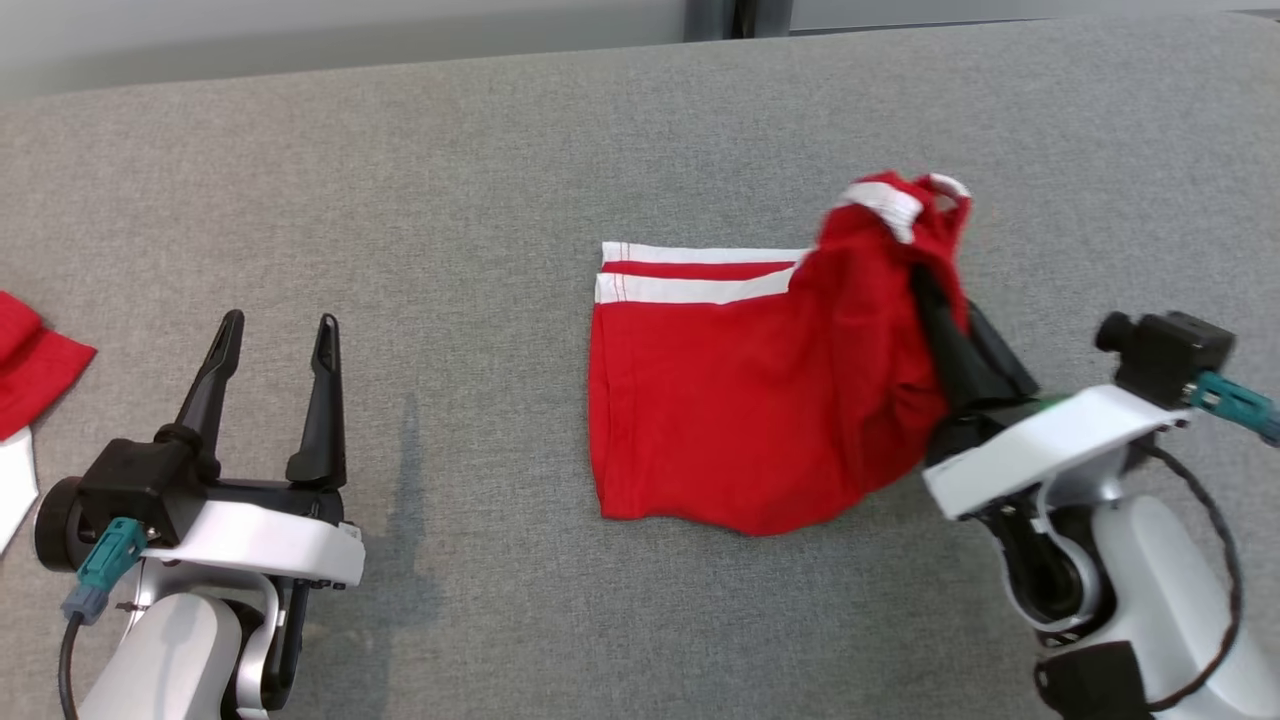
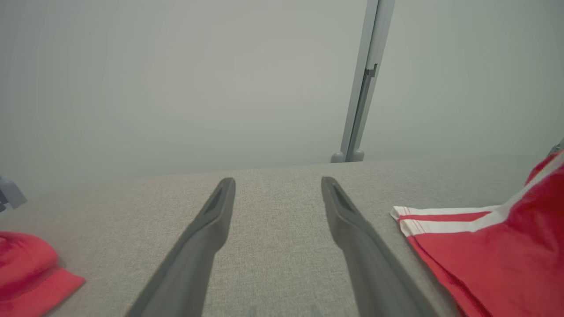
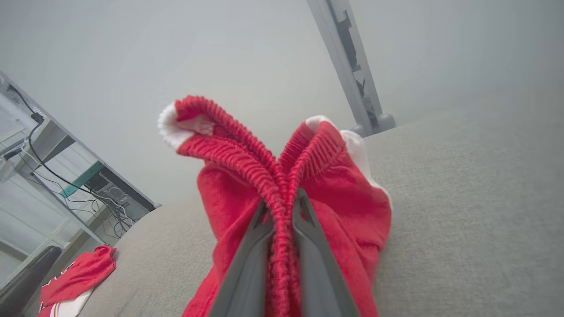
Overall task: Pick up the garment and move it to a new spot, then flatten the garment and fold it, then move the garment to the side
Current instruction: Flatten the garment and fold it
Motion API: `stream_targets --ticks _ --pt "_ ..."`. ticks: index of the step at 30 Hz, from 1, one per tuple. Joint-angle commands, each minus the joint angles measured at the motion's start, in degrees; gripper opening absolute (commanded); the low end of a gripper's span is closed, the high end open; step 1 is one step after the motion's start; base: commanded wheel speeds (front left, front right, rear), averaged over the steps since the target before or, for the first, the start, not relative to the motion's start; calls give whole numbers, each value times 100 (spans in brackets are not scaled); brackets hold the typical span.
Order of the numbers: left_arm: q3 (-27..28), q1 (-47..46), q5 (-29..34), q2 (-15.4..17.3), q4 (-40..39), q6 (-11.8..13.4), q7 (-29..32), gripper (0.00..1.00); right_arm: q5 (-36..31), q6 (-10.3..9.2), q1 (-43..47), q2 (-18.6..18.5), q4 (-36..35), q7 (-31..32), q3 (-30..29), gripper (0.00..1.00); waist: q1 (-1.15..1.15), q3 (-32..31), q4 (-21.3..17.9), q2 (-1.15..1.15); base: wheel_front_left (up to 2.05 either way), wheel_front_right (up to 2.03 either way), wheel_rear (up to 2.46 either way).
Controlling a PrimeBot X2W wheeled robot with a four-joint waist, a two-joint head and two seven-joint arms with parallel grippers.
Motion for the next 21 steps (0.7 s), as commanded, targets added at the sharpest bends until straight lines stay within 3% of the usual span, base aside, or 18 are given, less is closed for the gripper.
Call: stream_targets --ticks 1,6,12,17,18,19,20,21 --pt "-21 -122 11 22 -6 5 13 100 -19 3 -112 40 -97 36 165 0 0 9 41 0 0 0 0" --pt "-114 -174 11 -59 32 -44 12 100 -341 2 -397 143 157 141 821 0 0 63 220 0 0 0 0" --pt "-258 -306 11 -204 138 -117 -14 100 -838 2 -762 218 1055 -74 1315 0 0 179 496 0 0 0 0" --pt "-330 -414 0 -313 247 -176 -51 100 -650 2 -998 224 1647 -394 1608 0 0 258 628 0 0 0 0" --pt "-339 -407 -2 -316 271 -194 -58 100 -614 3 -1040 223 1732 -455 1672 5 0 270 638 0 0 0 0" --pt "-346 -405 -6 -325 299 -215 -59 100 -533 2 -1090 224 1791 -523 1749 35 0 279 644 0 0 0 0" --pt "-352 -416 -9 -330 322 -230 -60 100 -443 3 -1106 229 1820 -566 1834 88 0 285 645 0 0 0 0" --pt "-352 -431 -8 -331 341 -232 -69 100 -408 3 -1135 230 1866 -609 1945 100 0 290 636 0 0 0 0"
